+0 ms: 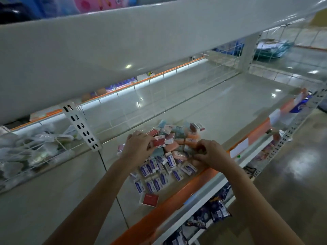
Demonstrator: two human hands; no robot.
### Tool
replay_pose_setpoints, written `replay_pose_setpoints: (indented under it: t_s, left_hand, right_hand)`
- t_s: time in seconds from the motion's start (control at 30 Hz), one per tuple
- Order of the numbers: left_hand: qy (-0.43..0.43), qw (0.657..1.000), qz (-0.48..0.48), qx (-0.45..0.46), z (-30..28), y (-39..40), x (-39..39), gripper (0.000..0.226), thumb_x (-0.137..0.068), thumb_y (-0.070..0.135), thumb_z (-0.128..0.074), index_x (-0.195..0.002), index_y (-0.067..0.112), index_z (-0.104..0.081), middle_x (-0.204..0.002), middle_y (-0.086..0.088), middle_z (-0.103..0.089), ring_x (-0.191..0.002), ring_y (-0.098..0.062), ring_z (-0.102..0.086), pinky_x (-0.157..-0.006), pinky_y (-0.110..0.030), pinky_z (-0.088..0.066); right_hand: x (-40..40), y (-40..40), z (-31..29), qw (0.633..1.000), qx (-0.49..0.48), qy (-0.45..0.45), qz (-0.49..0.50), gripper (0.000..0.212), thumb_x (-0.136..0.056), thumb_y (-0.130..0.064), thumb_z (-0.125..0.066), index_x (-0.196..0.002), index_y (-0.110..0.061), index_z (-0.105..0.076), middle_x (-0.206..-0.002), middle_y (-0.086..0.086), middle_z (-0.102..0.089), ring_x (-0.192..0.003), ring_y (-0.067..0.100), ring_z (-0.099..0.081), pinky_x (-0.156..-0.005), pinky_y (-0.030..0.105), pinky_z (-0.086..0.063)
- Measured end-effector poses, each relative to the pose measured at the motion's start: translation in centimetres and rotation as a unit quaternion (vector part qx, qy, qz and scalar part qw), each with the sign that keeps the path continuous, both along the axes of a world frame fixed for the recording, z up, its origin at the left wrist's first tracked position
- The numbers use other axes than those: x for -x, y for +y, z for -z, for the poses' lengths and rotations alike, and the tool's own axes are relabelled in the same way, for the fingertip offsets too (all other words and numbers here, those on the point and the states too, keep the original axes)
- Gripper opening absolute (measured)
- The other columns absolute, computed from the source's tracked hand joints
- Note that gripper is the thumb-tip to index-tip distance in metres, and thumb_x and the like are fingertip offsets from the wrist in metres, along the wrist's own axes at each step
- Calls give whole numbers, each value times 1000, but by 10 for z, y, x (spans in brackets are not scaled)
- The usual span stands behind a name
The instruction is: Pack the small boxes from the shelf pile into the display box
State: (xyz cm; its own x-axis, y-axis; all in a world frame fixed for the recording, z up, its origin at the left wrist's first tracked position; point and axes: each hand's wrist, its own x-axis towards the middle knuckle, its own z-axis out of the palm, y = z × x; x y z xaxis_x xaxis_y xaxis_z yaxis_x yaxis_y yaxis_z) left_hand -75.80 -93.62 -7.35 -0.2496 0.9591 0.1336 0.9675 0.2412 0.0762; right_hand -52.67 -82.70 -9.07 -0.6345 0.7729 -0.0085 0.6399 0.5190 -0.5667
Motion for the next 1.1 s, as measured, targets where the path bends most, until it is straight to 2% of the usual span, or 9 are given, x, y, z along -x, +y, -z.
replay_pose_setpoints:
  t_s: [0.1,0.23,0.3,0.53,0.6,0.67,0.77,0.97,1.1]
  left_hand:
    - [-8,999,-1,-48,8,-11,-2,39,-87,42,-59,-122,25,-58,-125,2,-59,-122,-19,-43,-99,-36,-30]
    - [-21,994,3,-108,11,-24,-9,37,-81,36,-69,-115,23,-64,-114,1,-65,-111,-22,-52,-90,-33,-33]
    - [-29,992,4,-123,11,-31,-14,36,-79,32,-72,-112,20,-65,-110,0,-65,-108,-23,-54,-86,-30,-30]
    - [-135,975,-26,-172,1,-71,-32,34,-77,20,-76,-109,15,-67,-105,2,-66,-103,-17,-55,-89,-32,-43]
    - [-172,964,-52,-196,-1,-89,-31,31,-76,17,-76,-107,17,-69,-101,8,-65,-101,-11,-55,-88,-19,-41]
    - [-205,950,-86,-218,-2,-111,-29,26,-78,14,-74,-103,20,-71,-92,19,-60,-93,2,-54,-82,-5,-35]
    - [-220,939,-142,-224,-2,-152,-22,21,-81,16,-71,-100,25,-72,-83,34,-53,-87,16,-50,-73,2,-34]
    - [-207,922,-221,-242,-4,-256,-4,23,-80,32,-59,-101,33,-65,-91,33,-54,-92,14,-49,-75,-2,-35]
    - [-201,901,-259,-282,-6,-338,4,18,-78,28,-61,-93,24,-71,-85,28,-58,-84,7,-52,-71,-3,-36]
  right_hand:
    - [0,4,-2,1000,9,0,-23,27,-79,-20,-71,-104,-11,-64,-101,6,-64,-89,17,-57,-78,27,-47]
    - [-1,6,-3,999,-15,-3,-35,29,-83,-22,-65,-111,-14,-61,-107,3,-56,-97,16,-49,-84,27,-44]
    - [-3,4,-4,999,-12,35,-23,30,-85,-21,-63,-114,-18,-57,-111,-3,-50,-104,14,-45,-89,27,-42]
    - [14,-21,-13,986,-2,140,-96,33,-80,-13,-71,-111,-19,-60,-105,-8,-56,-96,9,-52,-80,16,-40]
    - [26,-35,-16,979,-5,158,-132,34,-81,-13,-70,-112,-21,-61,-105,-10,-56,-95,9,-54,-79,16,-41]
    - [41,-52,-19,971,-6,172,-168,32,-83,-15,-69,-114,-23,-63,-104,-12,-54,-89,3,-53,-76,7,-39]
    - [65,-83,-25,958,3,181,-224,33,-85,-17,-67,-116,-22,-63,-103,-9,-55,-89,3,-53,-75,0,-37]
    - [116,-163,-28,925,21,200,-321,33,-80,-10,-72,-112,-15,-66,-102,-4,-61,-90,2,-56,-79,4,-38]
    - [146,-232,-25,909,45,220,-351,31,-79,-12,-73,-107,-24,-68,-95,-12,-62,-84,-5,-56,-77,5,-40]
